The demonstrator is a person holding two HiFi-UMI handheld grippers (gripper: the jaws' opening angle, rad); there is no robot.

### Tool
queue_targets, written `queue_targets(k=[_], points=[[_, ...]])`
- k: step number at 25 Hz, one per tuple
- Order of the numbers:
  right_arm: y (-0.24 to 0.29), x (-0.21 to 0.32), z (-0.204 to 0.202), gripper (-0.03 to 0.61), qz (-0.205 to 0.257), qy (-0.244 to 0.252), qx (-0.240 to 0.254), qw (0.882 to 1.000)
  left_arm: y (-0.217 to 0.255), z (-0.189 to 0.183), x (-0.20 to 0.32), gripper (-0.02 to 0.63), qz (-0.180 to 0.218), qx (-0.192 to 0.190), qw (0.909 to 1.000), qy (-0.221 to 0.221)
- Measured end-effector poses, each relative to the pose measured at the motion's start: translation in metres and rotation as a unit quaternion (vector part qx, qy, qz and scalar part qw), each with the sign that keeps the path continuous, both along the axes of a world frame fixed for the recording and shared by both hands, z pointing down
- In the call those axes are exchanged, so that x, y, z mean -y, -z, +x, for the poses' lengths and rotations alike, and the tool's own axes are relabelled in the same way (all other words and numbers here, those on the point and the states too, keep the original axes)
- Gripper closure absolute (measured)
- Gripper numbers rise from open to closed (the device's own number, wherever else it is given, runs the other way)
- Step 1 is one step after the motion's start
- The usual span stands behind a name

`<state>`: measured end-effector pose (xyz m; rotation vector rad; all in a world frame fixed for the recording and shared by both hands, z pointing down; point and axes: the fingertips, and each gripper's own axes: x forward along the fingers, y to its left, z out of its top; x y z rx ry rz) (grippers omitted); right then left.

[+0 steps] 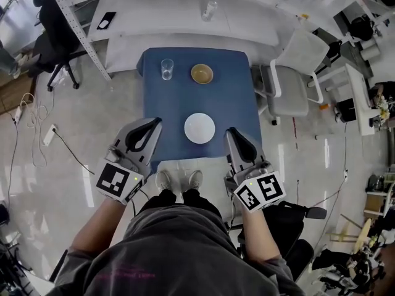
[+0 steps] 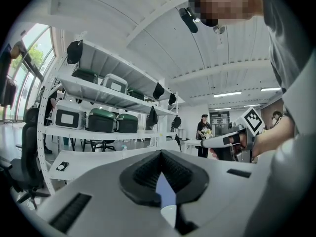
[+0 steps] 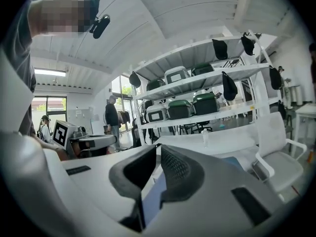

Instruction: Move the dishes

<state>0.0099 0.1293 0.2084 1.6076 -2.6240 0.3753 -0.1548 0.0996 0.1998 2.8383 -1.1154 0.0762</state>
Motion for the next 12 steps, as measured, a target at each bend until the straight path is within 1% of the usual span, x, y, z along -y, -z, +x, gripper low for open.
queue_targets(k=[1, 3, 5, 12], points=[[0.0, 0.002, -0.002, 0.564, -0.001, -0.001, -0.001, 1.0, 0.001, -0.002, 0.001, 0.612, 0.001, 0.0, 1.0, -0.001], [0.0, 0.006, -0.005, 0.523, -0.003, -0.003, -0.002, 1.0, 0.004, -0.006, 0.004, 0.612, 0.004, -0.001, 1.0, -0.002], [0.001, 0.009, -0.007, 0.523, -0.004, -0.004, -0.001, 1.0, 0.006, -0.009, 0.005, 0.612, 0.006, 0.0, 1.0, -0.004], [0.0, 0.021, -0.012, 0.471, -0.007, -0.012, -0.002, 1.0, 0.003, -0.015, 0.01, 0.612, 0.005, 0.003, 0.9999, -0.012]])
